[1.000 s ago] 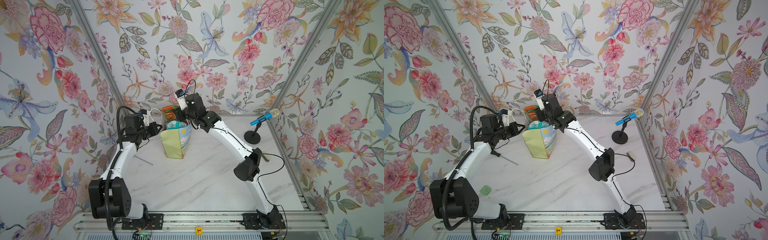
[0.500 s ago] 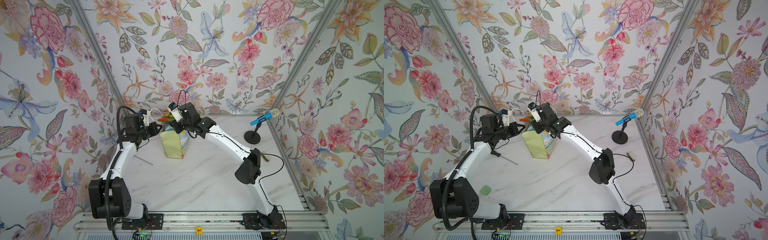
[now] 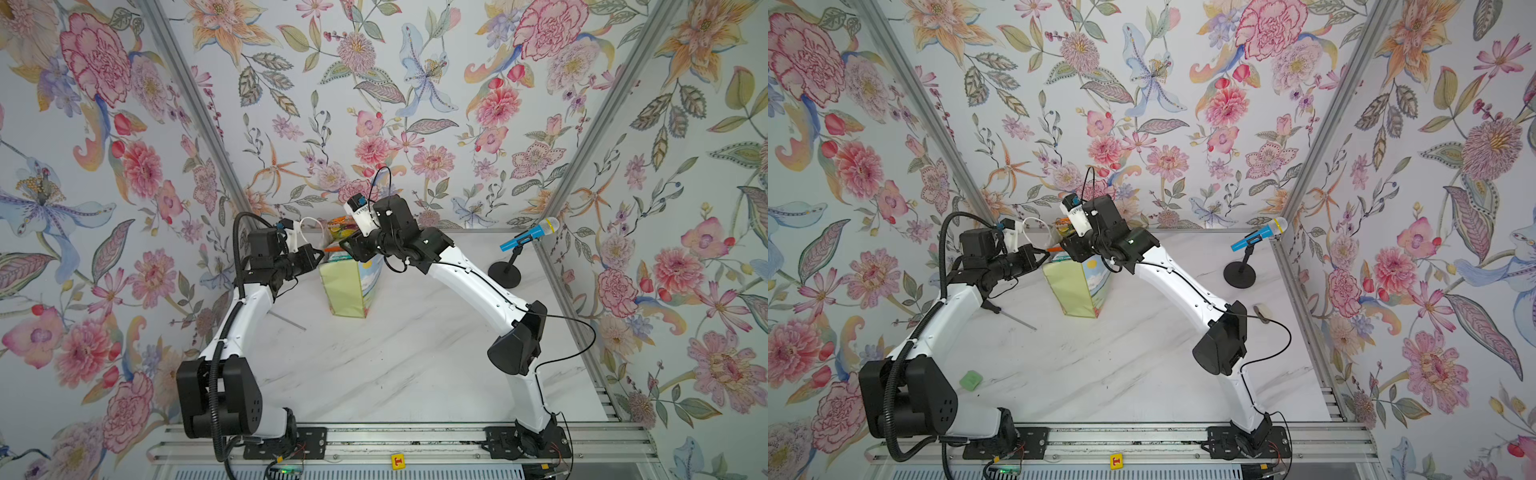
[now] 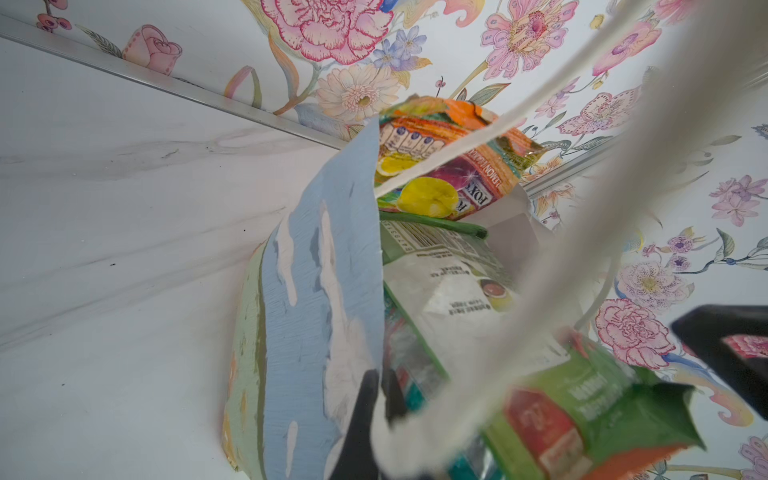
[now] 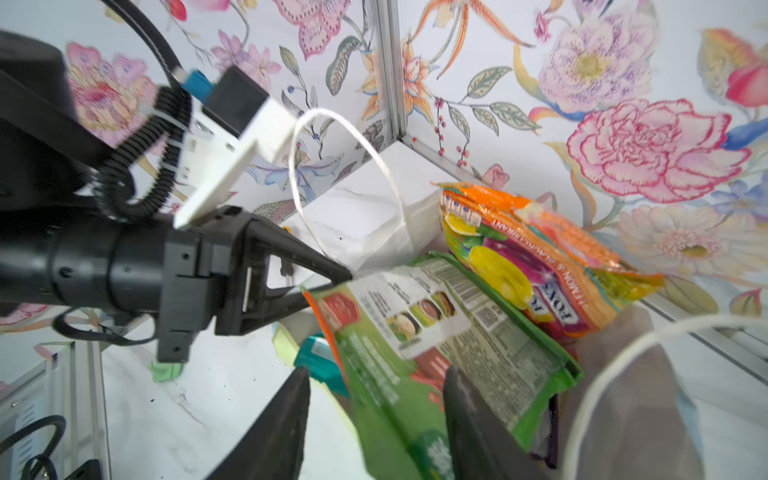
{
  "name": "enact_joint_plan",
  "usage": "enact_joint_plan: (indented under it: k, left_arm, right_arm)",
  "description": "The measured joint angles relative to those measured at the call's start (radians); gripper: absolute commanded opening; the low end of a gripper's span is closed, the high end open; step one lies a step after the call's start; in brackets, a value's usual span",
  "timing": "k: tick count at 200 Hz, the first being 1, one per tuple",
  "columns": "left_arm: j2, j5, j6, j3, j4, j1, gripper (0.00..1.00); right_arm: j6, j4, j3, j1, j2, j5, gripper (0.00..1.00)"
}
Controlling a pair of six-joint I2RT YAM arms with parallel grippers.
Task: Place the snacks into the paper bag
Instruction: 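Push the noodle soup pack down into the bag and open the right gripper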
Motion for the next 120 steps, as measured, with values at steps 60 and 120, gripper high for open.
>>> enact_joint_plan:
  k: [60, 120]
  left_arm:
    - [0.000, 0.000, 0.000, 0.000, 0.000, 0.000, 0.00]
    - [0.000, 0.000, 0.000, 0.000, 0.000, 0.000, 0.00]
  right_arm:
    - [0.042, -0.007, 0.085, 0.000, 0.018, -0.002, 0.54]
    - [0.056, -0.053, 0.108, -0.004, 0.143, 0.068, 0.50]
